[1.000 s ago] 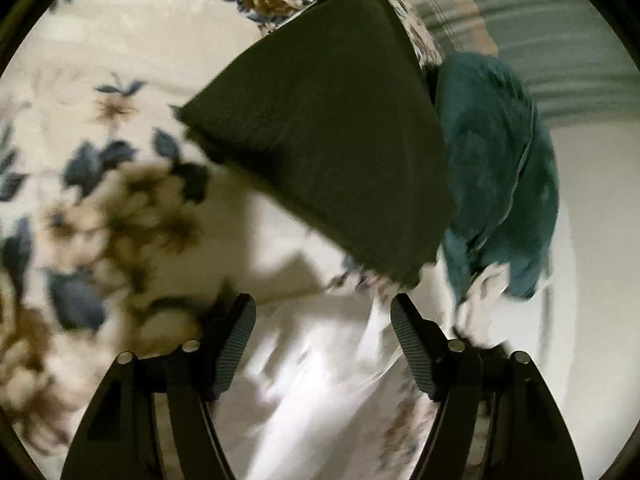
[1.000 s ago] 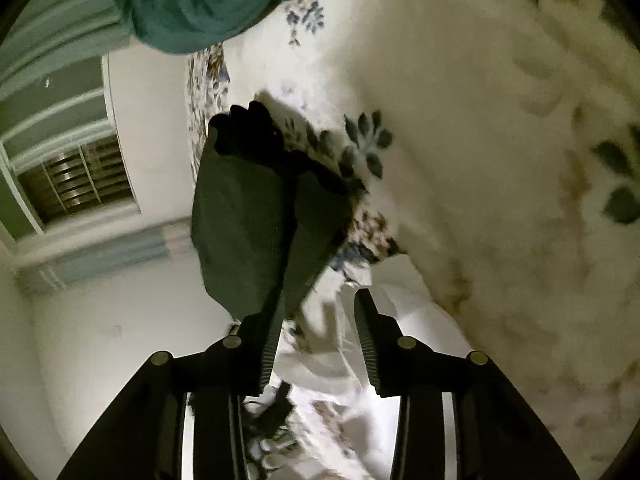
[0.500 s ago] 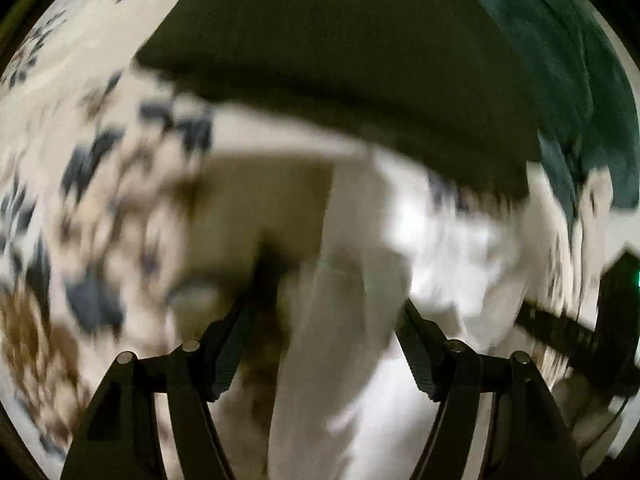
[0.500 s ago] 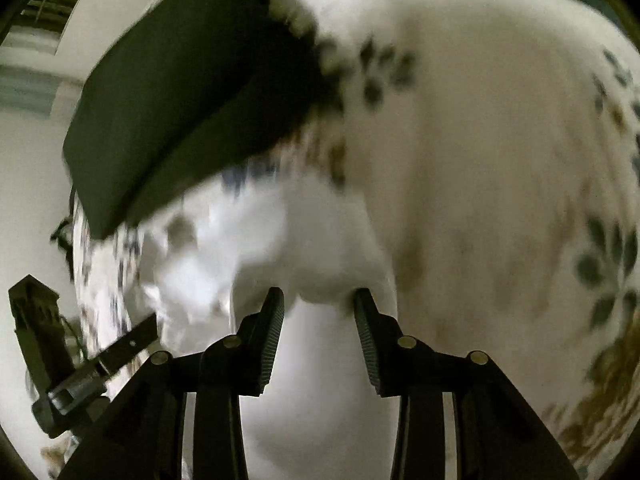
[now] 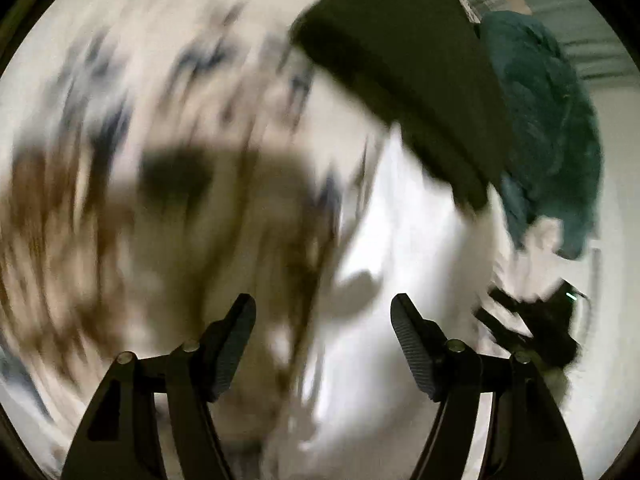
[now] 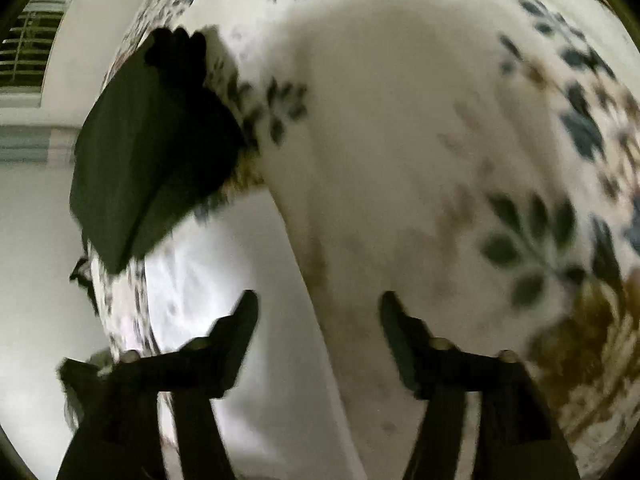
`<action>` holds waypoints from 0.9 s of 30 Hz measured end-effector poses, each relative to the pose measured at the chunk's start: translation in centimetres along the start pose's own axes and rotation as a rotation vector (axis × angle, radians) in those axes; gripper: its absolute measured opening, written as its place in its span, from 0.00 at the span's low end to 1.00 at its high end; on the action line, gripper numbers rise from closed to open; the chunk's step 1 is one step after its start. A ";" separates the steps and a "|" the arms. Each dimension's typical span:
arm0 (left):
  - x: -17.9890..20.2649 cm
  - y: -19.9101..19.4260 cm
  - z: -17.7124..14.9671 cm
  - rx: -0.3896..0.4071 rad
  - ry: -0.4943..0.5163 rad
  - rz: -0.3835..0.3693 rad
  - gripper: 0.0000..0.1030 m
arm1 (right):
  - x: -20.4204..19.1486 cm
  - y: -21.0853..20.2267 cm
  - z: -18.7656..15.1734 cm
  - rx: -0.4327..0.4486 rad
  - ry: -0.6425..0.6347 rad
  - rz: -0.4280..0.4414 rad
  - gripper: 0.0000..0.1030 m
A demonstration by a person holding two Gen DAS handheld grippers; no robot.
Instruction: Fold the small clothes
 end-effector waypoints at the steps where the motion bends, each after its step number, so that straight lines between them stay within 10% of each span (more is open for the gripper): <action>1: -1.1 0.2 -2.7 -0.036 -0.026 -0.029 0.68 | 0.3 -0.1 -0.8 -0.017 -0.006 0.001 0.67; 9: -1.4 1.2 -13.9 -0.141 -0.212 -0.143 0.72 | 3.2 -1.2 -6.5 -0.185 -0.086 -0.017 0.74; 20: -0.9 4.6 -10.8 -0.008 -0.546 -0.246 0.72 | 0.9 5.3 -2.8 -0.255 -0.083 0.097 0.74; 24: -1.0 3.4 -10.2 0.089 -0.528 -0.158 0.23 | -0.2 7.4 0.7 -0.165 -0.007 0.189 0.74; 27: -1.1 2.9 -9.6 0.102 -0.543 -0.157 0.18 | -1.4 8.5 2.0 -0.107 0.029 0.245 0.75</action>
Point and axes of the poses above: each gripper's, at about its wrist camera, not at the fingertips, and y roughly the way its jaws point, x to its right, z to its top, the point moved 10 cm from there along y, roughly the way its jaws point, and after that the axes turned 12 degrees about z, right-handed, at the moved point
